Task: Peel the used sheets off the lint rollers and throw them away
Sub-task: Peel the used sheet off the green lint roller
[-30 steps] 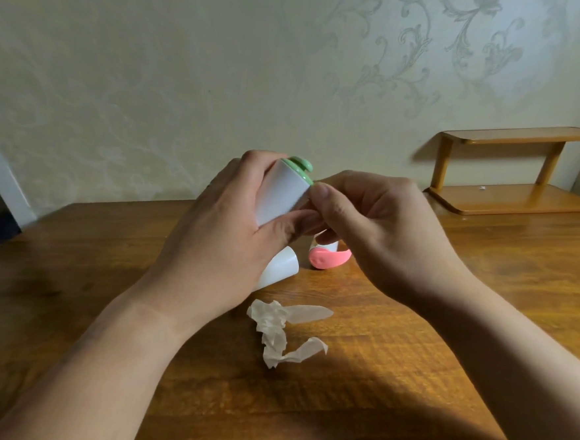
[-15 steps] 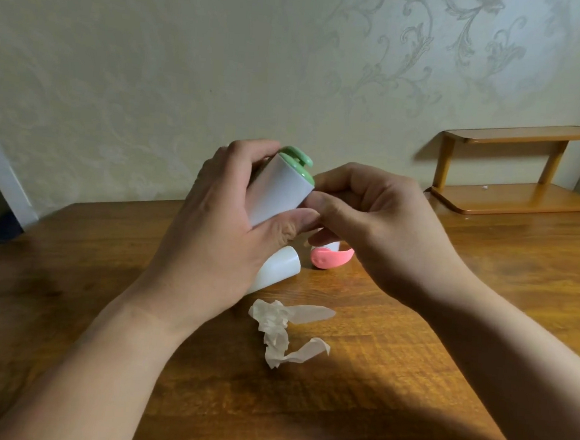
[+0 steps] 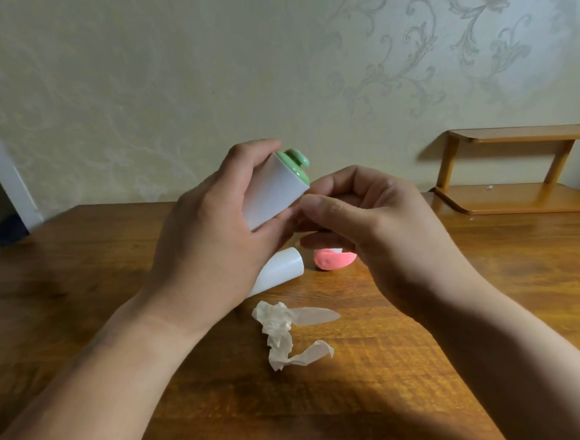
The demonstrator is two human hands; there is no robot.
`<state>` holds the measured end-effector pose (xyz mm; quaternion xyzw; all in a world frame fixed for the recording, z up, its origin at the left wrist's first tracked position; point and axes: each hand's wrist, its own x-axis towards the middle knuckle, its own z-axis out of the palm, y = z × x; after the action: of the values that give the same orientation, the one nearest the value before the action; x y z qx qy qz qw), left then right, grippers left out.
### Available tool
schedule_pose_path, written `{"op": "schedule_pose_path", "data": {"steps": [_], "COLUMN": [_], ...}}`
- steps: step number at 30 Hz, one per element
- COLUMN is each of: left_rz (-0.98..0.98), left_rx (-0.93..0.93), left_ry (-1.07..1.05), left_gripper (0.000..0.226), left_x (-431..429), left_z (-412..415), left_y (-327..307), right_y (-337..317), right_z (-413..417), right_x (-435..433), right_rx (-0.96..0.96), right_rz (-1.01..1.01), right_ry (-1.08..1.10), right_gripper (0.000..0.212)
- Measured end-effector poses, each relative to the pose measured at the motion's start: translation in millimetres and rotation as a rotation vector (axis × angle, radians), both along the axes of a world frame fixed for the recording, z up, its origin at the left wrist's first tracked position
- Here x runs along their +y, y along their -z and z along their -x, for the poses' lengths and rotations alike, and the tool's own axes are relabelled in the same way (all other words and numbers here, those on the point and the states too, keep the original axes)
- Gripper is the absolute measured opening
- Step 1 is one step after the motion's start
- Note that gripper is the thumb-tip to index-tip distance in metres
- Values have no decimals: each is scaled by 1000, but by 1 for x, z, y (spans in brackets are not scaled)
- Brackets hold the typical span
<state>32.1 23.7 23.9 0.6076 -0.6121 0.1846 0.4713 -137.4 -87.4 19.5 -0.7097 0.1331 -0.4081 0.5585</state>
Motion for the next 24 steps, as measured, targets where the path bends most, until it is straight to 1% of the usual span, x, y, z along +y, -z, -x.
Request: {"op": "schedule_pose_path", "data": {"steps": [4, 8, 12, 17, 21, 24], "left_rz": [9, 32, 57, 68, 89, 77], "left_rx": [-67, -166, -195, -261, -242, -159], "left_ry": [-33, -70, -97, -133, -120, -73], "left_gripper": [66, 67, 65, 65, 65, 69], "left_x": [-1, -3, -4, -7, -11, -12], "left_z": [-1, -2, -5, -7, -4, 1], "left_y": [1, 1, 1, 1, 3, 4], "right_y": [0, -2, -4, -2, 0, 1], "right_z": [-1, 2, 5, 3, 0, 0], "right_x": [2, 4, 5, 5, 6, 6], "right_rx": [-11, 10, 28, 49, 36, 11], "right_rz": [-23, -16, 10, 45, 50, 46], "right_ry": [45, 64, 70, 142, 214, 217], "right_gripper": [8, 6, 9, 11, 11, 10]}}
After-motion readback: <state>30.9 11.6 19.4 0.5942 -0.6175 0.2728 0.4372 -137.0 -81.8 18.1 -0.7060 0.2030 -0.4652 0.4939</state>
